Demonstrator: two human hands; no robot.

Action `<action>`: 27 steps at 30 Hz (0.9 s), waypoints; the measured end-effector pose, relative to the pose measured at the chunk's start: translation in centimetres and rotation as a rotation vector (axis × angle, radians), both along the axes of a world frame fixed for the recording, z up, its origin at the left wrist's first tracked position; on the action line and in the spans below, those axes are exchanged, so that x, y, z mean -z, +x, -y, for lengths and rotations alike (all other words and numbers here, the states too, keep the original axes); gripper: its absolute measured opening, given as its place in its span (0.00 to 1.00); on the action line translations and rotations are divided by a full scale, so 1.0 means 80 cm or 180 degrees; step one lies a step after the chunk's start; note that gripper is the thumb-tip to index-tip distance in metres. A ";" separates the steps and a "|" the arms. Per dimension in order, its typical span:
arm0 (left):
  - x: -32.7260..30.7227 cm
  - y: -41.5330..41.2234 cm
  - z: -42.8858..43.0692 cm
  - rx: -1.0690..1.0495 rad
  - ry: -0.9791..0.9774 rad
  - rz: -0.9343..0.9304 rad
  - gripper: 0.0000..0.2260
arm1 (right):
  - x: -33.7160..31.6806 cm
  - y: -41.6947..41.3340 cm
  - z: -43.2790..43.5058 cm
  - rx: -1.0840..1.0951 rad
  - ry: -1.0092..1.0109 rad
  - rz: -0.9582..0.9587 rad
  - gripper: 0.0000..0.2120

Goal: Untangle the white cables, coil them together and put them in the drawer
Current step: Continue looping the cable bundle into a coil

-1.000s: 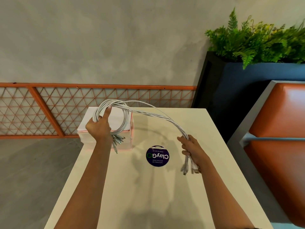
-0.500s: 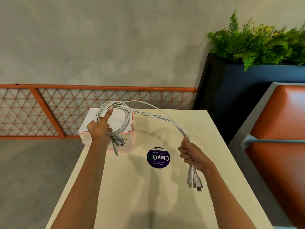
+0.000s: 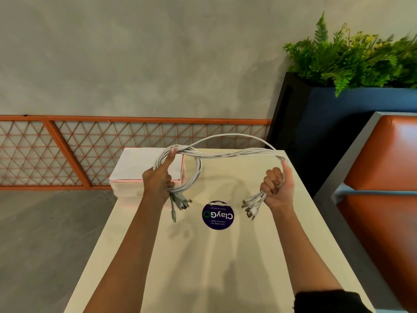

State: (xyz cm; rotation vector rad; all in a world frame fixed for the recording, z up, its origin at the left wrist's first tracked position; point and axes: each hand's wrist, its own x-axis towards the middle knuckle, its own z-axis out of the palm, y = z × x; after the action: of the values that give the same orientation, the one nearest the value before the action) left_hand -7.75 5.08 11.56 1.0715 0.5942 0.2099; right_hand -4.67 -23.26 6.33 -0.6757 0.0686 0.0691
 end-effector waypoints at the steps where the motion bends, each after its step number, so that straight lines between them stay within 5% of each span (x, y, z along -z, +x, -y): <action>1: -0.001 0.001 -0.004 -0.0100 0.0027 0.0020 0.23 | 0.003 0.002 0.009 0.0065 -0.0059 0.0002 0.25; 7: -0.004 0.001 -0.006 -0.0374 -0.0411 0.0238 0.22 | 0.016 -0.006 0.021 0.0207 0.0426 -0.0278 0.19; 15: -0.011 -0.018 0.038 0.0461 -0.0704 0.0462 0.15 | 0.006 -0.002 -0.002 0.1328 0.0967 -0.0665 0.17; 27: -0.011 -0.020 0.082 0.0590 -0.0478 0.0132 0.17 | -0.024 0.007 -0.087 0.1318 0.1461 -0.1108 0.21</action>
State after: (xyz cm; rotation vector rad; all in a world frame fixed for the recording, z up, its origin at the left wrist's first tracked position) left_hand -9.36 -1.46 12.47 0.9679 0.4629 0.0252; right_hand -4.08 -16.26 8.21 -0.1753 0.5104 -0.1931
